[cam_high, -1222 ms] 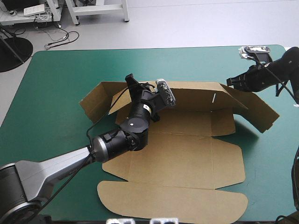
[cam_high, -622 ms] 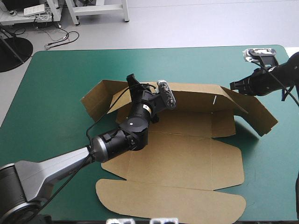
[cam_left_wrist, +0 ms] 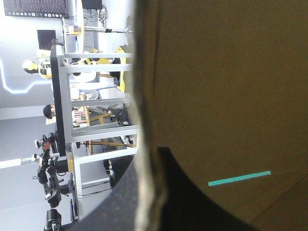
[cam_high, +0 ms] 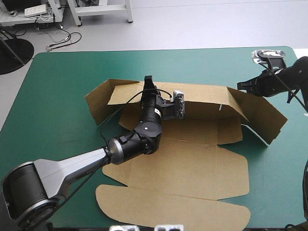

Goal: Fold the box

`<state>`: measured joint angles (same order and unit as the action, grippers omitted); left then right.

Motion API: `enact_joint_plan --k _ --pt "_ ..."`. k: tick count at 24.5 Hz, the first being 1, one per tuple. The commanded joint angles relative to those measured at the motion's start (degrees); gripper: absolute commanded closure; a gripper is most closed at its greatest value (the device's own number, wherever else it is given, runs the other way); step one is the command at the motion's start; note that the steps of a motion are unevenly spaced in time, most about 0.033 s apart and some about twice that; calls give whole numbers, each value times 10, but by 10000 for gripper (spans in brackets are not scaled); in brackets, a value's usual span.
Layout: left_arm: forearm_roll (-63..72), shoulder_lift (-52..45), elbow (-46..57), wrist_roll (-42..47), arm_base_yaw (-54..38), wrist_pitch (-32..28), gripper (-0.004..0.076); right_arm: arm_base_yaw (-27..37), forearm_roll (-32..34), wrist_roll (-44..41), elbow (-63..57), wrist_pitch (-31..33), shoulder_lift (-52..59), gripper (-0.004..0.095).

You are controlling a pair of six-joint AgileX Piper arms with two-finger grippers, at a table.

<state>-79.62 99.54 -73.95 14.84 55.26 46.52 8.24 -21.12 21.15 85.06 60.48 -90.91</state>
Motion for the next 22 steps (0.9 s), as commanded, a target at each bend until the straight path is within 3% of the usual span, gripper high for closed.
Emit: enact_joint_plan --k 1,4,13,18,22 --pt "33 -7 -7 6 -1 -8 734 28 -52 9 10 -31 -2 927" --pt "31 -7 -7 19 -1 -8 734 51 -83 25 19 -21 -18 927" --pt "29 -7 -7 71 -1 -13 734 81 -102 75 21 111 -46 928" --pt "44 -7 -7 88 -1 -11 734 85 -121 92 -14 112 -22 927" --pt "61 -7 -7 88 -1 -14 734 85 -226 170 -83 112 -1 927"
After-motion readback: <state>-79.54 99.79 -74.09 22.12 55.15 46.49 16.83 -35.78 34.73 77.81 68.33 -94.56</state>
